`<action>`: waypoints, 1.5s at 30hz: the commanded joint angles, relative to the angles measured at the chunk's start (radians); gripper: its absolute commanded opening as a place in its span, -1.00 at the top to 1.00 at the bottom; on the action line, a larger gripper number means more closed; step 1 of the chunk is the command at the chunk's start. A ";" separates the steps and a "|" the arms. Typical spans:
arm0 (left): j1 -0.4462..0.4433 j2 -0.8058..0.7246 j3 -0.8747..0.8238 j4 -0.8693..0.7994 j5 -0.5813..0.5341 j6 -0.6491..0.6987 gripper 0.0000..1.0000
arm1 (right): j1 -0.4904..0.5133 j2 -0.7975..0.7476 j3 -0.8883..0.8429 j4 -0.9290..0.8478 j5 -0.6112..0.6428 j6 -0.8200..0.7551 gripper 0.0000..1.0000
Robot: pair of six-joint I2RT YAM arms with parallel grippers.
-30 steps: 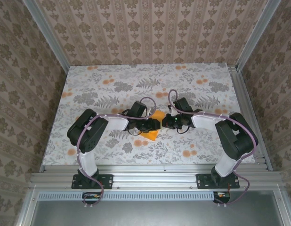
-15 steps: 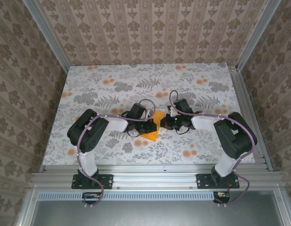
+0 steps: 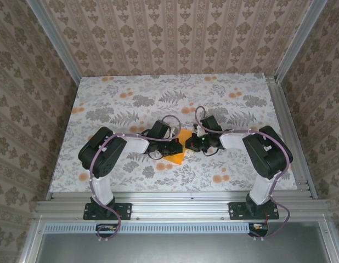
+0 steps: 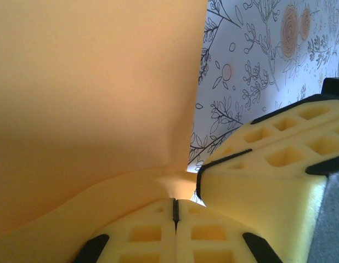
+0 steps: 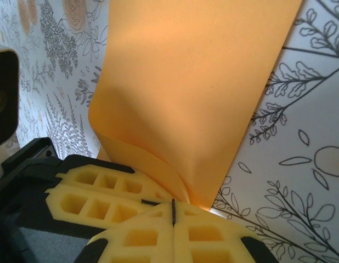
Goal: Fold a paper plane with a square sheet of paper (pick it up from the middle)
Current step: Fold the triangle a second time at the center of the table.
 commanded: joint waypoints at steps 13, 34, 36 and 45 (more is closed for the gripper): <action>-0.003 0.019 0.003 -0.059 -0.002 0.034 1.00 | 0.036 0.076 0.090 -0.168 0.097 -0.114 0.89; -0.040 -0.114 -0.035 -0.094 -0.031 0.043 0.98 | 0.065 0.171 0.115 -0.256 0.207 -0.168 0.90; -0.046 -0.122 -0.048 -0.092 -0.036 0.041 0.98 | 0.065 0.169 0.117 -0.264 0.214 -0.171 0.90; -0.065 -0.133 -0.098 -0.074 -0.039 0.033 0.97 | 0.069 0.167 0.117 -0.275 0.227 -0.177 0.90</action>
